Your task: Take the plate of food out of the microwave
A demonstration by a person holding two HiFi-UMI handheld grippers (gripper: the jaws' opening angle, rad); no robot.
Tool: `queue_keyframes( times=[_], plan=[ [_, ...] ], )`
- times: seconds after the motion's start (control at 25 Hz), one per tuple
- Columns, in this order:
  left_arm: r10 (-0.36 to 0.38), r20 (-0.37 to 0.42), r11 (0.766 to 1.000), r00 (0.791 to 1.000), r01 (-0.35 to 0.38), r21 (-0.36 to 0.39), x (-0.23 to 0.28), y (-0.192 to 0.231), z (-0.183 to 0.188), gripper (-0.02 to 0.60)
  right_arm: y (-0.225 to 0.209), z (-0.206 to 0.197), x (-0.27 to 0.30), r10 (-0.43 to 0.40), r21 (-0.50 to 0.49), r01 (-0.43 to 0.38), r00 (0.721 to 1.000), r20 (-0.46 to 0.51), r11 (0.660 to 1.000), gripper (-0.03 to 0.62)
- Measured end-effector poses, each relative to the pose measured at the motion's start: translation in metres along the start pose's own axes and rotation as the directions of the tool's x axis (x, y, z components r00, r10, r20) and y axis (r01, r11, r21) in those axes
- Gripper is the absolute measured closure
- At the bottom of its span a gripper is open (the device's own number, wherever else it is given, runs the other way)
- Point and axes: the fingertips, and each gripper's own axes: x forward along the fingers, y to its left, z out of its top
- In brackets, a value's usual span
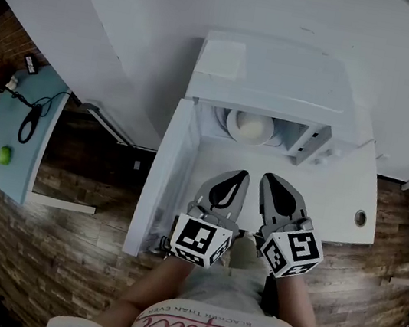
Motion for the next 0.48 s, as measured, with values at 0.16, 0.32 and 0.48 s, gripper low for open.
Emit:
queue_keyframes(
  times=[0.16,0.32,0.48],
  plan=[
    [0.024,-0.004,1.000,1.000,-0.024,-0.017,-0.001,0.009,-0.006,0.577,-0.009,-0.012,0.006,-0.017,0.035,0.018,0.999,-0.038,0.999,0.579],
    [0.058,0.006,0.998,0.998,-0.058,-0.026,0.004,0.020,-0.011,0.577,-0.010,-0.022,0.017,0.042,0.039,-0.039,0.997,-0.062,0.998,0.434],
    [0.082,0.011,0.996,0.997,-0.082,-0.023,0.009,0.027,-0.014,0.577,-0.016,-0.031,0.028,0.078,0.094,-0.073,0.996,-0.050,0.993,0.401]
  ],
)
